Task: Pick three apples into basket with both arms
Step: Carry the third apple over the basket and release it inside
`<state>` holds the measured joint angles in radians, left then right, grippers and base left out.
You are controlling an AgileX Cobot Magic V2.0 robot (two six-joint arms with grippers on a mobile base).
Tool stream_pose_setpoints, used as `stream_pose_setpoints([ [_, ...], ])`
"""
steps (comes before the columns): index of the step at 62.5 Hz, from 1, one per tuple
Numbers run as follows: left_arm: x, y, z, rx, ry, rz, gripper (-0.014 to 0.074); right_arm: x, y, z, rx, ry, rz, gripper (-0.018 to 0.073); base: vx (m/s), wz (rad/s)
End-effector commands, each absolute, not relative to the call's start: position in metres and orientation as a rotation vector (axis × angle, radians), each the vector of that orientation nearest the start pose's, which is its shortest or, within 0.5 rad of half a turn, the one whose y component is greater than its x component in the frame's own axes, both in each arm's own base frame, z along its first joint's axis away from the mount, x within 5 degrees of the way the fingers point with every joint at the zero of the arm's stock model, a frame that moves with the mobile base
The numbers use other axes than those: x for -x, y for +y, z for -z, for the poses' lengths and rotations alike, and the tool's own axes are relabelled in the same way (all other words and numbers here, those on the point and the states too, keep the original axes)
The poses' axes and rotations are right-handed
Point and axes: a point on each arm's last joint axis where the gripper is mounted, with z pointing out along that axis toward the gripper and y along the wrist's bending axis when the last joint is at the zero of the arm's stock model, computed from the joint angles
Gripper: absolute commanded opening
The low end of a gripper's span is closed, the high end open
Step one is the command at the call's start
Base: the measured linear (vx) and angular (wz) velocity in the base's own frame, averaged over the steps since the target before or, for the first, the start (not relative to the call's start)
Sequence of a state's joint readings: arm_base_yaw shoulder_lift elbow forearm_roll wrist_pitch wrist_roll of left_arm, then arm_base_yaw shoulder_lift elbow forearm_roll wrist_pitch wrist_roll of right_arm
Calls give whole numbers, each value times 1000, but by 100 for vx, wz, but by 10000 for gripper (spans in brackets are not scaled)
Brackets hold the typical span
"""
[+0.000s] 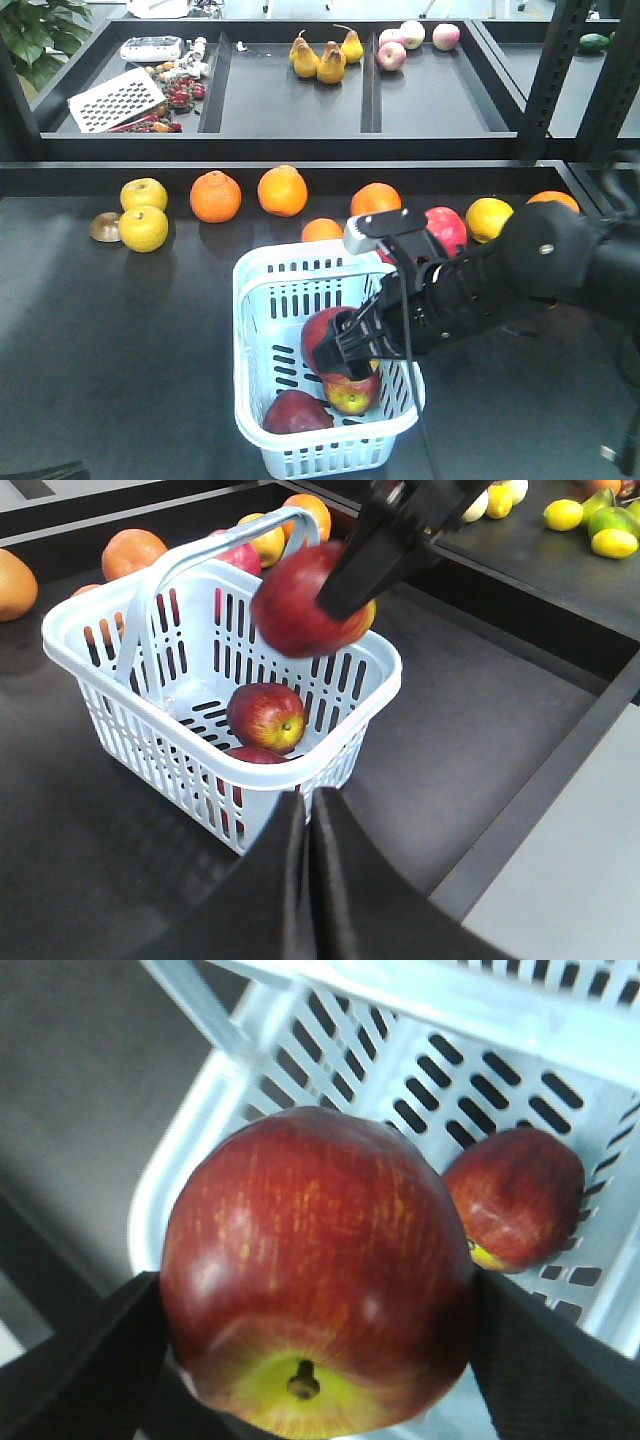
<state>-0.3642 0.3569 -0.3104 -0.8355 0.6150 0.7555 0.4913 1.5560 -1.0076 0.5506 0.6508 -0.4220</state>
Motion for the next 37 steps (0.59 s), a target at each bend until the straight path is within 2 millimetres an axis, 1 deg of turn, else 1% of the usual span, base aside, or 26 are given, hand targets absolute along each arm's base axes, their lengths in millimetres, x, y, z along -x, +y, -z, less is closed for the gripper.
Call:
stream_pose_setpoints([
  [1,-59,-63,-270,-600,1829,671,-6,-270,175,-252,660,2472,-612,574,0,0],
  [4,-59,-63,-270,-600,1829,671,-6,-270,175,-251,660,2469,-606,639,0,0],
  [10,-59,-63,-270,-600,1829,671,-6,-271,175,-252,658,2463,-604,707,0,0],
  [15,-59,-63,-270,-600,1829,671,-6,-271,175,-252,658,2462,-603,711,0,0],
  [20,-59,-63,-270,-600,1829,671,-6,-271,174,-252,659,2462,-600,690,0,0],
  [24,-59,-63,-270,-600,1829,671,-6,-270,175,-252,657,2470,-611,655,0,0],
  [28,-59,-63,-270,-600,1829,671,-6,-268,175,-252,669,2481,-617,591,0,0],
  [31,-59,-63,-270,-600,1829,671,-6,-265,174,-254,686,2489,-620,516,0,0],
  [33,-59,-63,-270,-600,1829,671,-6,-263,173,-256,710,2489,-614,449,0,0],
  [36,-59,-63,-270,-601,1829,670,-6,-258,171,-260,754,2488,-602,341,0,0],
  [37,-59,-63,-270,-601,1829,670,-6,-256,169,-262,771,2489,-597,291,0,0],
])
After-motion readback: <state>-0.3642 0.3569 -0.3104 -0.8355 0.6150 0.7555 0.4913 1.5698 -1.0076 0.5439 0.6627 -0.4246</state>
